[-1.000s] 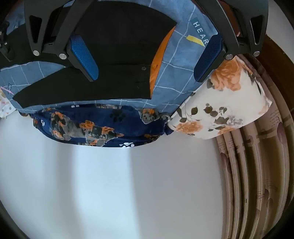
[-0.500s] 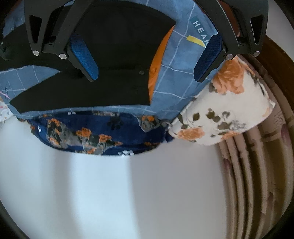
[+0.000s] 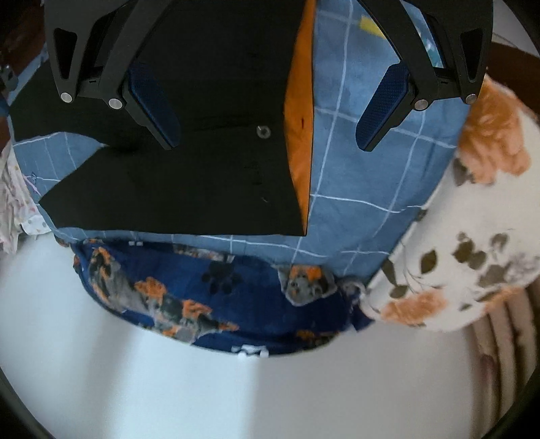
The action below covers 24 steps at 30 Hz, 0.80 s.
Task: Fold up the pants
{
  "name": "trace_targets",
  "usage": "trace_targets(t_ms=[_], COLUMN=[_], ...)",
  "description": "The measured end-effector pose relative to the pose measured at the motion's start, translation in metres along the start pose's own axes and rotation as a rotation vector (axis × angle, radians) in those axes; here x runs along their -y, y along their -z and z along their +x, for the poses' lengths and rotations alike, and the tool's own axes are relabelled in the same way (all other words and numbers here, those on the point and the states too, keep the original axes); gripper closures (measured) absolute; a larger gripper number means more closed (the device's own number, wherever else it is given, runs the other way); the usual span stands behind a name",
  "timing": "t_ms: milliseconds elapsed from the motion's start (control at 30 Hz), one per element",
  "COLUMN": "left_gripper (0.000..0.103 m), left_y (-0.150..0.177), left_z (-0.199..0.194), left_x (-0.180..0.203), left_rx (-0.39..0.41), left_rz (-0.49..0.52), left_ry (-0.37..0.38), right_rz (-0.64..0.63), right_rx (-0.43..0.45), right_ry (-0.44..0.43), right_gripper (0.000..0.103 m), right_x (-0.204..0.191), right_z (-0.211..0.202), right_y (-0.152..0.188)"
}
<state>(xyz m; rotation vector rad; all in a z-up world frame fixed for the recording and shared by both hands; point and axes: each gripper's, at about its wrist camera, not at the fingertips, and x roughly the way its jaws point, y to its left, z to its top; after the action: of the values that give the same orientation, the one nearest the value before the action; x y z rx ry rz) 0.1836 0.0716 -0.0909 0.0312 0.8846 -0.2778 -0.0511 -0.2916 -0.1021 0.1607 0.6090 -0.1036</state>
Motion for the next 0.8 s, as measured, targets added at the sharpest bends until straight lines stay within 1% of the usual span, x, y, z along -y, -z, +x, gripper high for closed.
trace_targets(t_ms=[67,100,133,167,233,300,367,400,467,567,633,667,700,733,767,800], left_gripper=[0.002,0.006,0.012,0.015,0.016,0.018,0.024,0.026,0.027,0.027,0.027,0.027,0.027,0.027,0.027,0.031], left_y=[-0.01,-0.015,-0.022,-0.029,-0.044,-0.057,-0.067,-0.069,-0.072,-0.075,-0.077,-0.078,-0.077,-0.077,-0.077,-0.077], left_z=[0.022,0.034,0.046,0.061,0.085,0.108,0.136,0.146,0.171,0.196,0.206,0.212,0.217,0.219,0.22,0.22], left_x=[-0.009,-0.014,-0.02,-0.025,-0.036,-0.044,-0.053,-0.056,-0.065,-0.077,-0.077,-0.078,-0.077,-0.077,-0.075,-0.072], left_rx=[-0.012,-0.013,-0.018,-0.031,-0.045,-0.049,-0.085,-0.101,-0.134,-0.169,-0.177,-0.192,-0.213,-0.218,-0.208,-0.208], left_rz=[0.013,0.026,0.035,0.039,0.04,0.062,0.078,0.085,0.091,0.066,0.071,0.071,0.063,0.059,0.07,0.096], left_ry=[0.012,0.018,0.032,0.054,0.073,0.083,0.107,0.107,0.105,0.16,0.185,0.214,0.268,0.313,0.329,0.33], right_rz=[0.012,0.021,0.031,0.038,0.061,0.064,0.051,0.041,0.029,0.017,0.013,0.012,0.012,0.013,0.018,0.023], right_rx=[-0.017,-0.028,-0.038,-0.045,-0.066,-0.083,-0.094,-0.102,-0.113,-0.146,-0.17,-0.179,-0.187,-0.192,-0.196,-0.197], right_ry=[0.005,0.011,0.017,0.022,0.025,0.037,0.048,0.054,0.063,0.075,0.084,0.09,0.097,0.104,0.117,0.125], right_gripper=[0.0,0.0,0.0,0.0,0.0,0.0,0.0,0.0,0.0,0.0,0.0,0.0,0.0,0.0,0.0,0.0], right_x=[0.006,0.009,0.013,0.015,0.02,0.02,0.018,0.015,0.013,0.008,0.006,0.004,0.003,0.003,0.003,0.004], right_z=[0.007,0.01,0.014,0.017,0.023,0.029,0.032,0.035,0.039,0.047,0.053,0.054,0.056,0.056,0.055,0.054], right_y=[0.0,0.001,0.002,0.002,0.002,0.002,0.002,0.002,0.001,0.001,0.001,0.001,0.001,0.002,0.002,0.002])
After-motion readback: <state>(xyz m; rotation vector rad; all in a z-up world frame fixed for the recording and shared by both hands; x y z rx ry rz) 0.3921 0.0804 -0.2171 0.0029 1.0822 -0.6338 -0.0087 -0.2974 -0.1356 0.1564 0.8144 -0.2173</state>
